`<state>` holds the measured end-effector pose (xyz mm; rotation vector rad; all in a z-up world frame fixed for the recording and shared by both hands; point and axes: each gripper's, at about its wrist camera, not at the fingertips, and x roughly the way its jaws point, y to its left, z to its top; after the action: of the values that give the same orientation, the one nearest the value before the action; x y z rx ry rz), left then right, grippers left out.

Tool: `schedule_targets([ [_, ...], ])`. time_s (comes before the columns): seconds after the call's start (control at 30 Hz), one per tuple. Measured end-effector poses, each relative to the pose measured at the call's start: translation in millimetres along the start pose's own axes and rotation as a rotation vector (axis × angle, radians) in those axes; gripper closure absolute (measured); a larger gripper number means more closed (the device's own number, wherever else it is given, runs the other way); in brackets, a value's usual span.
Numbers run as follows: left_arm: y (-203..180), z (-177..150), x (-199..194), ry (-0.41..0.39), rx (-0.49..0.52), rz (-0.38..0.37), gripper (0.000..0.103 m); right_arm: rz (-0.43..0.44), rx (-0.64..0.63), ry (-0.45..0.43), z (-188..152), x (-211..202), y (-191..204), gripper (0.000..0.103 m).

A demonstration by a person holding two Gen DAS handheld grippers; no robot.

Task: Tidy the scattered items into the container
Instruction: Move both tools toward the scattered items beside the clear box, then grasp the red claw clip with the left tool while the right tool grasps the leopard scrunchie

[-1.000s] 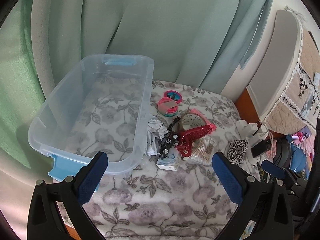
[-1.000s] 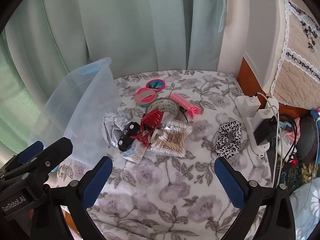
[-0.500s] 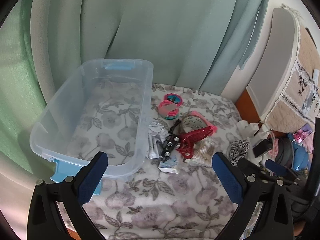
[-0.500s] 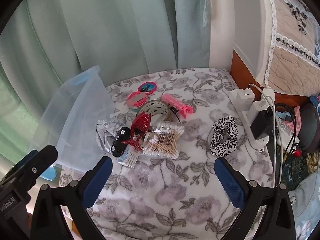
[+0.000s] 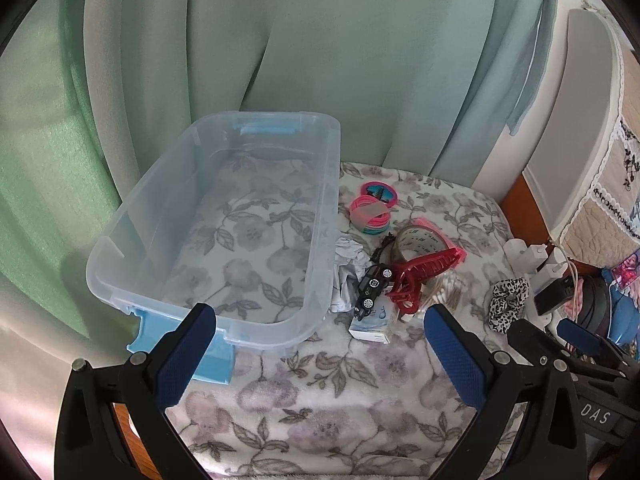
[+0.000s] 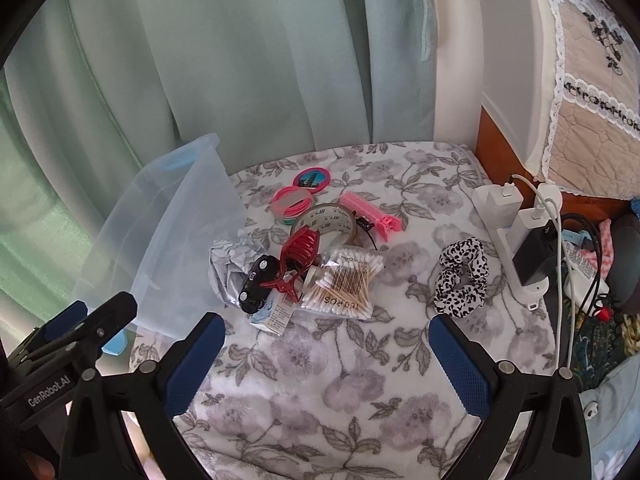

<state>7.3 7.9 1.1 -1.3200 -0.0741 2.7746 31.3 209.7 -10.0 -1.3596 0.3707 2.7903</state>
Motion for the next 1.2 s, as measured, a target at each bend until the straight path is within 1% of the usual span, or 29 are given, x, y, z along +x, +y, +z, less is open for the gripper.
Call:
schedule_targets([
  [0.37,-8,0,-1,0.002,0.016,-0.001,0.000,0.005,-0.014,-0.009,-1,-3,2,0.000],
  [0.57,-19,-2,3,0.014,0.026,-0.003,0.000,0.023,0.007,-0.007,-4,-1,-8,0.000],
  [0.67,-32,-3,8,0.023,0.056,0.012,0.000,0.030,0.021,-0.006,-6,1,-17,0.000],
  [0.8,-48,-5,12,0.019,0.071,-0.031,0.000,0.030,0.059,-0.016,-8,1,-36,0.000],
  [0.9,-63,-7,15,0.005,0.099,-0.070,0.000,-0.003,0.093,-0.035,-9,0,-57,0.000],
  [1.07,-84,-13,30,0.031,0.129,-0.186,0.000,-0.055,0.149,-0.049,-14,5,-91,0.000],
  [1.1,-88,-15,34,0.043,0.134,-0.201,0.000,-0.043,0.164,-0.037,-15,8,-97,0.000],
  [1.2,-95,-19,48,0.087,0.159,-0.194,0.000,-0.009,0.209,-0.001,-21,18,-115,0.000],
])
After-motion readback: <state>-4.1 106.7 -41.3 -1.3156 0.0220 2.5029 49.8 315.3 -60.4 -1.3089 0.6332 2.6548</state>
